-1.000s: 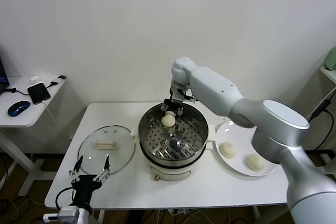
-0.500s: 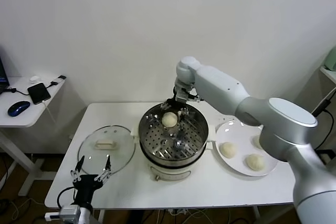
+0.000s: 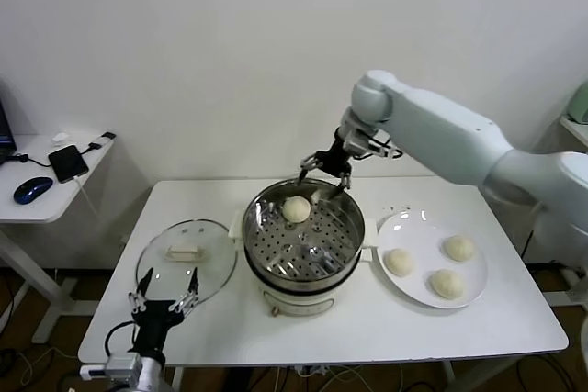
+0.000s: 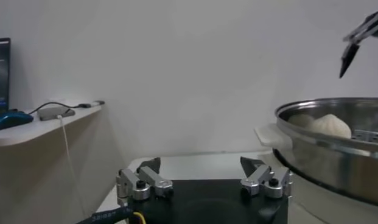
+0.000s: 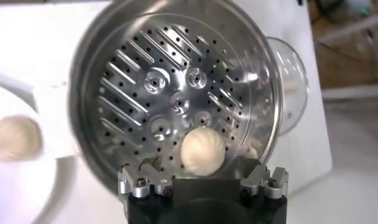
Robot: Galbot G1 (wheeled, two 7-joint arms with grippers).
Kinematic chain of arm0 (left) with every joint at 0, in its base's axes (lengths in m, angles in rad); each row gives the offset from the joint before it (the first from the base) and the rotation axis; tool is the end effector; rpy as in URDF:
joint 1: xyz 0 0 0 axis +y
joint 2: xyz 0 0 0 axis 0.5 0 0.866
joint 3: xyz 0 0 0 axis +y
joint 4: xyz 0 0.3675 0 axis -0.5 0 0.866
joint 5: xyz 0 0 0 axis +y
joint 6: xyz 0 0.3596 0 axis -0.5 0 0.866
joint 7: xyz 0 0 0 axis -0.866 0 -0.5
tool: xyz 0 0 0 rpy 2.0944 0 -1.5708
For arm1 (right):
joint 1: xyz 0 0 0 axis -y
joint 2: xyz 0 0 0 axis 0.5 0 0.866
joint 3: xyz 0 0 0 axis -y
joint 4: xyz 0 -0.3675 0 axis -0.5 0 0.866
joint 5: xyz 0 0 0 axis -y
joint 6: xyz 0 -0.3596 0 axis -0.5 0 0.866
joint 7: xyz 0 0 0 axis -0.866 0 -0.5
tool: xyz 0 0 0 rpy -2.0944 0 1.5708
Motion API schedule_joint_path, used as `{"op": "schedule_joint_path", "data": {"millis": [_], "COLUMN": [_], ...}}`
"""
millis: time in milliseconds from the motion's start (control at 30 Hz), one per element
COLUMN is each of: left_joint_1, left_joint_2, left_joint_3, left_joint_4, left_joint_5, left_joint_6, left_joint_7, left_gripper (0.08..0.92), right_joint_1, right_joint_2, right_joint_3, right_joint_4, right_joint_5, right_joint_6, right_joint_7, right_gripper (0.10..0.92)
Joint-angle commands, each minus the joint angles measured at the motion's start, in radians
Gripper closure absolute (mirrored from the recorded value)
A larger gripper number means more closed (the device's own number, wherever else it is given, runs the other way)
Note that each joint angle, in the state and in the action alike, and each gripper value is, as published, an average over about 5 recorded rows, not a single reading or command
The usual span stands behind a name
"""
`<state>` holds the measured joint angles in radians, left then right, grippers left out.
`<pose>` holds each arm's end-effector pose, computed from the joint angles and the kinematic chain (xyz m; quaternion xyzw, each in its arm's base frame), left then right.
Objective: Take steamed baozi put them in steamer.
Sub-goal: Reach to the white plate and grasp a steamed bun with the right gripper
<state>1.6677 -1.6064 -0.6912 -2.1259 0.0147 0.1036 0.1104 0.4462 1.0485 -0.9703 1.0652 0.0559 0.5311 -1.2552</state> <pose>0.1407 0.0446 -0.3214 0.0263 -0.9953 -0.0300 0.0879 0.6259 0.0016 -0.0243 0.6753 -0.3177 0.6646 0.0370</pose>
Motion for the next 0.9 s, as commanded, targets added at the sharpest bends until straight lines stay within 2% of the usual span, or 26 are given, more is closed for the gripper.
{"op": "schedule_joint_path", "data": {"millis": [33,233,467,633,800,900], "left_joint_1": [-0.005,-0.011,-0.003,-0.004,-0.01,-0.012], "left_joint_2": [0.008,0.015,0.019,0.02,0.021,0.021], "left_joint_3": [-0.001,-0.004,-0.005,-0.003,-0.003,-0.003], "left_joint_4": [-0.002,-0.002,-0.007,-0.01,-0.006,-0.004], "left_joint_5": [-0.017,-0.028,-0.033,-0.034,-0.034,-0.032], "left_joint_6": [0.008,0.016,0.02,0.028,0.039,0.042], "left_joint_7": [0.011,0.017,0.02,0.026,0.031,0.033], "left_gripper": [0.177,0.177,0.177,0.177,0.177,0.177], "right_joint_1": [0.027,-0.023,-0.154,-0.314,-0.421,-0.469], "right_joint_2": [-0.215,-0.311,-0.389,-0.406,-0.376,-0.344], "right_joint_3": [0.022,0.101,0.175,0.255,0.302,0.324], "right_joint_4": [0.168,0.225,0.269,0.269,0.207,0.173], "right_joint_5": [0.097,0.028,-0.065,-0.131,-0.15,-0.186], "right_joint_6": [-0.854,-1.02,-1.049,-0.985,-0.792,-0.753], "right_joint_7": [-0.028,-0.086,-0.113,-0.126,-0.094,-0.071], "right_gripper": [0.202,0.203,0.203,0.203,0.203,0.203]}}
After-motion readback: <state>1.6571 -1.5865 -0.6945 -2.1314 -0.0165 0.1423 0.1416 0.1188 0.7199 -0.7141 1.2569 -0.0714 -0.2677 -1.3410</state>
